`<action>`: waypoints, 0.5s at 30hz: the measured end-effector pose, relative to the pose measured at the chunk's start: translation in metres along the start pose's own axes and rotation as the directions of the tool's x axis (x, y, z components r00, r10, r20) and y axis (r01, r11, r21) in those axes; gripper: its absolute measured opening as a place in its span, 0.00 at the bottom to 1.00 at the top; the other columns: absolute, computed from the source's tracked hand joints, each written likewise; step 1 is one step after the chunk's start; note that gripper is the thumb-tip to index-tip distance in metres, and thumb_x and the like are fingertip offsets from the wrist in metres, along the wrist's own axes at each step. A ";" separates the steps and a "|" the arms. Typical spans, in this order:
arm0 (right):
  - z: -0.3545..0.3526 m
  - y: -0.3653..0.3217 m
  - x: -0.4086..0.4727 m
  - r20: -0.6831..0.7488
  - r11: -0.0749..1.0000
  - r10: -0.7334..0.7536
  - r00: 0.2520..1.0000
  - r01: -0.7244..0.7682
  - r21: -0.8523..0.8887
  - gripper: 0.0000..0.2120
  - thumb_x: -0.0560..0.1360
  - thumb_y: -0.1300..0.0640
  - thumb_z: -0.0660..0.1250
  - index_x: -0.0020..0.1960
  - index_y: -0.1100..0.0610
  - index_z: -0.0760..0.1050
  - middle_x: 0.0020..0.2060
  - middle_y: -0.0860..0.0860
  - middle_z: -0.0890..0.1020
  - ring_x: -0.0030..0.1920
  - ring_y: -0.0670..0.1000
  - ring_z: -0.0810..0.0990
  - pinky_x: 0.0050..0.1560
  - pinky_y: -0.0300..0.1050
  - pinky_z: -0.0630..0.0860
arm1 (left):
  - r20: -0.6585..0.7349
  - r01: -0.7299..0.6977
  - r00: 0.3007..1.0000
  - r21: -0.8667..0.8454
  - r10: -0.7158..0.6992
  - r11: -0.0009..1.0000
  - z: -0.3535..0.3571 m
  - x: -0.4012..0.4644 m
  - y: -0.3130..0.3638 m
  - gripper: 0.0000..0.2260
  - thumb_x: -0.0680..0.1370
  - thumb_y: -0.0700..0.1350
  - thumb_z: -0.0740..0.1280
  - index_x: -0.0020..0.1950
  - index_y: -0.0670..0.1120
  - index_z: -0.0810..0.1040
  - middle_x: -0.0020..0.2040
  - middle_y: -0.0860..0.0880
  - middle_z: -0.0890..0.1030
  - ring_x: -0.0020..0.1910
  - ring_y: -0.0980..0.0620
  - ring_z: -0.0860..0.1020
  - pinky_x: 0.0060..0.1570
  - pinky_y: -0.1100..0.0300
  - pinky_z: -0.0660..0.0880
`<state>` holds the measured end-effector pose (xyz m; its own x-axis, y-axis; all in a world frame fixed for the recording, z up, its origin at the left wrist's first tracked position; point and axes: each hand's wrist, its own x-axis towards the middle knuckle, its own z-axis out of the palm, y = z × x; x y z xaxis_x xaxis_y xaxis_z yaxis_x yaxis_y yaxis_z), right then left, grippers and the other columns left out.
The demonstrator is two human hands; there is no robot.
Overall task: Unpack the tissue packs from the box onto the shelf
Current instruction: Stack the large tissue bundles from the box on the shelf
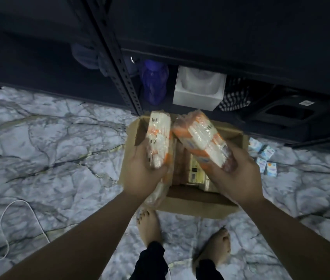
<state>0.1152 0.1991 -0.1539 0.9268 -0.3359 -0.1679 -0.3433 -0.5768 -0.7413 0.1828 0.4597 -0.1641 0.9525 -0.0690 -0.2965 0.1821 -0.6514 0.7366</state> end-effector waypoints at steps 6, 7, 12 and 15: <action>-0.091 -0.099 -0.059 -0.126 0.994 0.012 0.992 0.002 0.110 0.32 0.69 0.24 0.67 0.69 0.35 0.72 0.57 0.40 0.80 0.59 0.41 0.78 0.57 0.45 0.78 | 0.035 -0.130 0.990 -0.102 0.134 0.986 -0.086 -0.070 0.095 0.39 0.70 0.48 0.82 0.76 0.62 0.67 0.62 0.61 0.74 0.60 0.76 0.70 0.55 0.79 0.69; -0.107 -0.113 -0.068 -0.144 0.993 0.020 0.989 -0.003 0.119 0.31 0.70 0.26 0.68 0.70 0.36 0.73 0.56 0.38 0.80 0.59 0.41 0.78 0.57 0.47 0.78 | 0.028 -0.157 0.986 -0.114 0.161 0.981 -0.100 -0.081 0.111 0.39 0.70 0.48 0.82 0.75 0.65 0.66 0.62 0.61 0.74 0.62 0.74 0.70 0.56 0.79 0.68; -0.192 -0.176 -0.106 -0.219 0.991 0.031 0.975 -0.001 0.135 0.25 0.73 0.36 0.74 0.68 0.35 0.74 0.56 0.40 0.80 0.58 0.43 0.79 0.56 0.52 0.80 | 0.017 -0.305 0.951 -0.144 0.310 0.942 -0.161 -0.125 0.195 0.36 0.71 0.49 0.82 0.76 0.58 0.72 0.63 0.62 0.76 0.65 0.64 0.74 0.62 0.67 0.73; -0.237 -0.217 -0.126 -0.325 0.991 0.022 0.946 0.022 0.129 0.29 0.70 0.36 0.76 0.69 0.39 0.75 0.54 0.38 0.79 0.56 0.40 0.78 0.53 0.44 0.77 | 0.011 -0.403 0.912 -0.163 0.410 0.901 -0.193 -0.139 0.246 0.35 0.72 0.48 0.81 0.76 0.55 0.72 0.64 0.60 0.75 0.66 0.61 0.74 0.64 0.61 0.74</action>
<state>0.0373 0.1903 0.1818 0.8196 -0.5717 0.0362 -0.3007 -0.4831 -0.8223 0.1423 0.4545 0.1758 0.9409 -0.3378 0.0247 -0.1795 -0.4356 0.8821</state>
